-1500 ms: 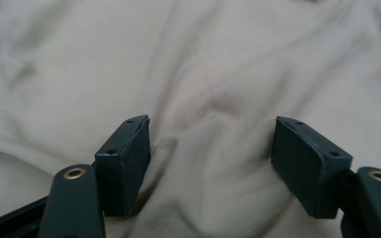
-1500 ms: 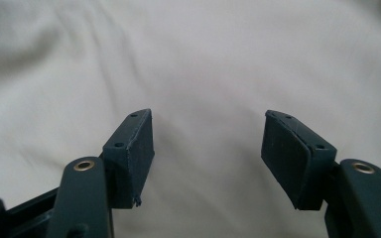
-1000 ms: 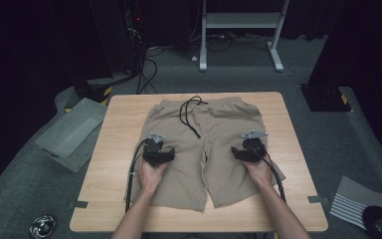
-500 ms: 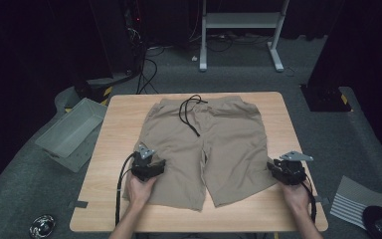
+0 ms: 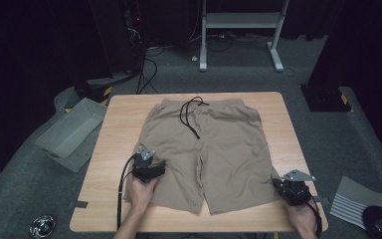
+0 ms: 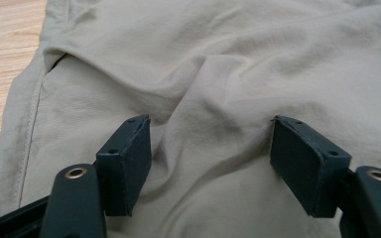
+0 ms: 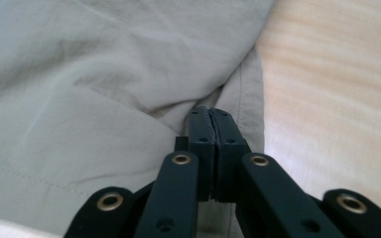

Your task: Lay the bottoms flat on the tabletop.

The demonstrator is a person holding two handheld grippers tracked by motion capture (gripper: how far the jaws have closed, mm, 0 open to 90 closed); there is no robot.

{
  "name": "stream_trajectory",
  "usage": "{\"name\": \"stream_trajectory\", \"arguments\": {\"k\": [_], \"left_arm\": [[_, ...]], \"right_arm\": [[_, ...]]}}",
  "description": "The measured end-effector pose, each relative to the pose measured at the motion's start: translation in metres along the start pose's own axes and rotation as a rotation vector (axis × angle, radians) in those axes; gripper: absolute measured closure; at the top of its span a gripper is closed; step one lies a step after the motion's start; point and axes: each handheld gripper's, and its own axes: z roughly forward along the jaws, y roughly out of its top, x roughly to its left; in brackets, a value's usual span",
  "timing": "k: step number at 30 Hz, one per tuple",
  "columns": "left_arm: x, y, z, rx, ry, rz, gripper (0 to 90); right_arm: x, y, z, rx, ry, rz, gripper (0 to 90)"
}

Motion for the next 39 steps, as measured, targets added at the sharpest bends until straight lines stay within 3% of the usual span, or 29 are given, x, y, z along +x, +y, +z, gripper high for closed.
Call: {"name": "stream_trajectory", "arguments": {"k": [1, 2, 4, 5, 6, 7, 9, 10, 11, 13, 16, 23, 27, 31, 34, 39], "left_arm": [[-0.002, -0.001, -0.001, 0.0, -0.004, -0.002, 31.9], [-0.002, -0.001, -0.001, 0.0, -0.004, -0.002, 31.8], [-0.004, -0.003, -0.004, 0.001, -0.015, 0.011, 31.5], [-0.005, -0.004, -0.005, 0.003, -0.018, 0.013, 31.2], [-0.007, -0.005, -0.007, 0.01, -0.023, 0.017, 30.5], [-0.008, -0.006, -0.009, 0.015, -0.029, 0.021, 30.5], [-0.009, -0.009, -0.012, 0.009, -0.04, 0.032, 30.4], [-0.009, -0.009, -0.012, 0.009, -0.04, 0.032, 30.3], [-0.009, -0.009, -0.011, 0.01, -0.041, 0.029, 29.9], [-0.007, -0.004, -0.004, 0.002, -0.034, 0.025, 29.2], [-0.007, 0.006, 0.007, 0.004, -0.021, 0.014, 29.0], [0.002, 0.026, 0.029, 0.008, -0.026, 0.02, 27.0], [-0.001, 0.022, 0.019, 0.045, -0.033, 0.037, 29.4], [-0.01, 0.007, -0.004, 0.049, -0.028, 0.121, 30.9], [-0.011, -0.012, -0.021, 0.032, -0.071, 0.094, 30.8], [-0.009, -0.024, -0.028, 0.007, -0.089, 0.074, 30.1]], "right_arm": [[0.005, 0.002, -0.006, -0.052, -0.019, 0.012, 72.0], [0.005, 0.002, -0.006, -0.052, -0.019, 0.012, 72.0], [0.011, 0.01, -0.008, -0.126, -0.009, 0.017, 64.3], [0.016, 0.017, -0.004, -0.153, 0.019, 0.013, 61.6], [0.023, 0.027, 0.007, -0.147, 0.064, 0.01, 55.9], [0.023, 0.027, 0.007, -0.147, 0.064, 0.01, 55.9], [0.037, 0.034, 0.031, -0.1, 0.084, -0.026, 51.8], [0.037, 0.034, 0.031, -0.1, 0.084, -0.026, 51.8], [0.039, 0.037, 0.045, -0.078, 0.096, -0.027, 50.1], [0.036, 0.042, 0.05, -0.07, 0.076, -0.012, 48.2], [0.028, 0.051, 0.06, -0.063, 0.084, -0.001, 46.0], [0.013, 0.068, 0.077, -0.058, 0.048, 0.038, 43.0], [0.016, 0.064, 0.074, -0.058, 0.037, 0.046, 42.6], [0.024, 0.054, 0.063, -0.06, 0.051, 0.032, 42.3], [0.03, 0.047, 0.056, -0.059, 0.055, 0.027, 40.3], [0.039, 0.04, 0.048, -0.061, 0.065, 0.0, 38.8]]}}
